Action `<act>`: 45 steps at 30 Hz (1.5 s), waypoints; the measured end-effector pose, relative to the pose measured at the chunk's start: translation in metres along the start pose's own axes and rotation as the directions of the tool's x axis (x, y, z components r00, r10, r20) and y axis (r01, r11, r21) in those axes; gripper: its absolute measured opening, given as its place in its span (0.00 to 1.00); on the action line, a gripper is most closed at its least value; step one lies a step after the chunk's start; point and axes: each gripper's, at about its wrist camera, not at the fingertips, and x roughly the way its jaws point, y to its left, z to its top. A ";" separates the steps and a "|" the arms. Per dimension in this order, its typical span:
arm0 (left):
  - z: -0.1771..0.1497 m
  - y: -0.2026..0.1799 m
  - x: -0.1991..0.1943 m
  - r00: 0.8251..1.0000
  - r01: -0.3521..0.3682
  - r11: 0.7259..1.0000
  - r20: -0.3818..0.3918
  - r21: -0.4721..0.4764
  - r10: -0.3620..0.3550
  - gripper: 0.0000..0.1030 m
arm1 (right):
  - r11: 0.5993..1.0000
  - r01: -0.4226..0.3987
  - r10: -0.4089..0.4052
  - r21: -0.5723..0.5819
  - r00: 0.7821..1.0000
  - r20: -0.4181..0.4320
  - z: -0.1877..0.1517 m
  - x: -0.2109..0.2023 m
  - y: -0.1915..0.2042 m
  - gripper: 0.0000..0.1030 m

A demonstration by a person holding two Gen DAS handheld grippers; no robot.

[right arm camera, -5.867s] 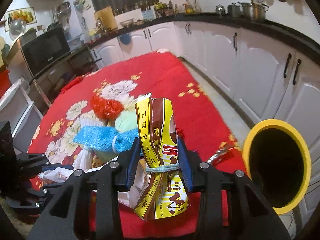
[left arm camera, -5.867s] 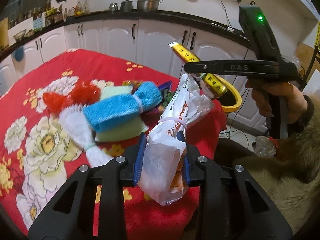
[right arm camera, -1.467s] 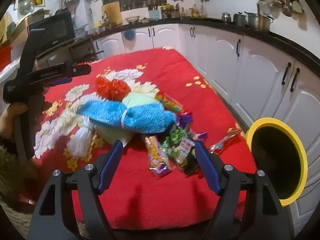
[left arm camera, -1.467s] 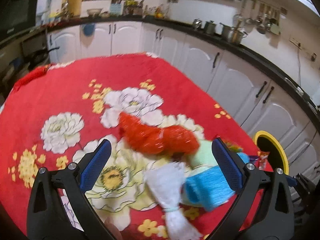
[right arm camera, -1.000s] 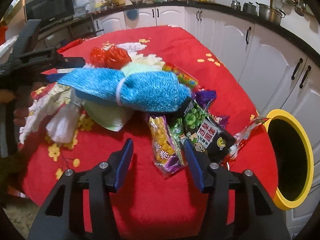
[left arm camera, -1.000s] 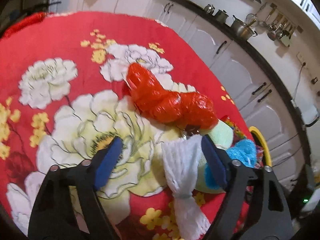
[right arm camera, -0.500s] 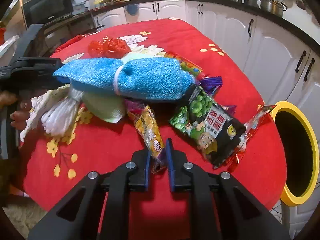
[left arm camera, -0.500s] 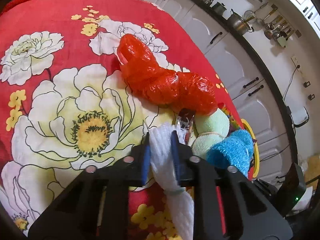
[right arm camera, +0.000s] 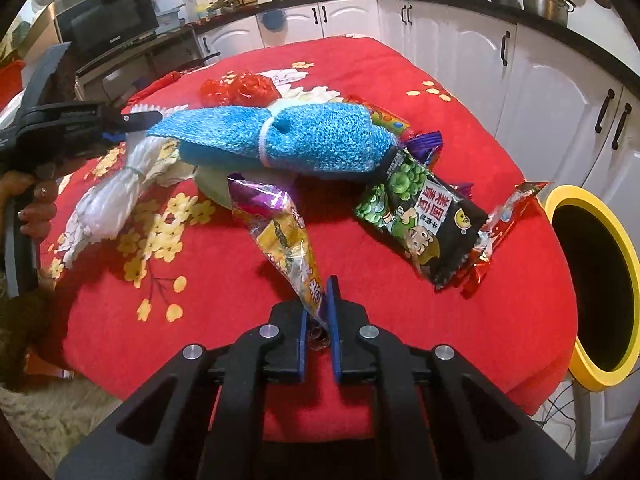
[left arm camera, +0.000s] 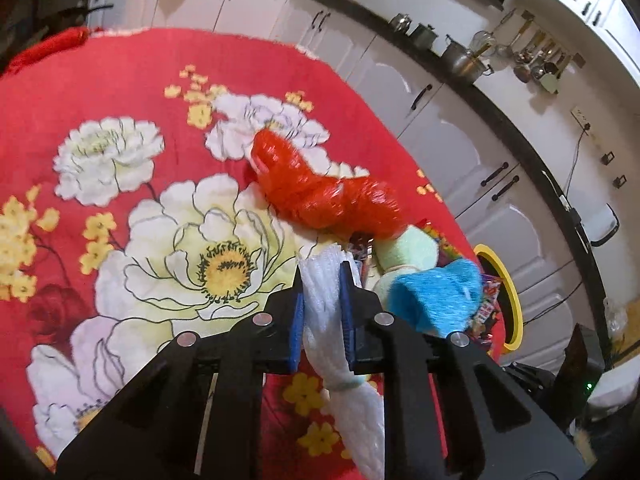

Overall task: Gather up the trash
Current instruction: 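Grasp the white mesh bag with the left tool while the right tool grasps a candy wrapper, then carry the white mesh bag and candy wrapper over the bin with both tools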

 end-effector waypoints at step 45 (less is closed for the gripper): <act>-0.002 -0.210 0.012 0.987 0.116 0.904 0.056 0.412 -0.152 0.10 | 0.977 0.118 -0.160 0.179 0.955 0.248 0.011 -0.130 -0.093 0.08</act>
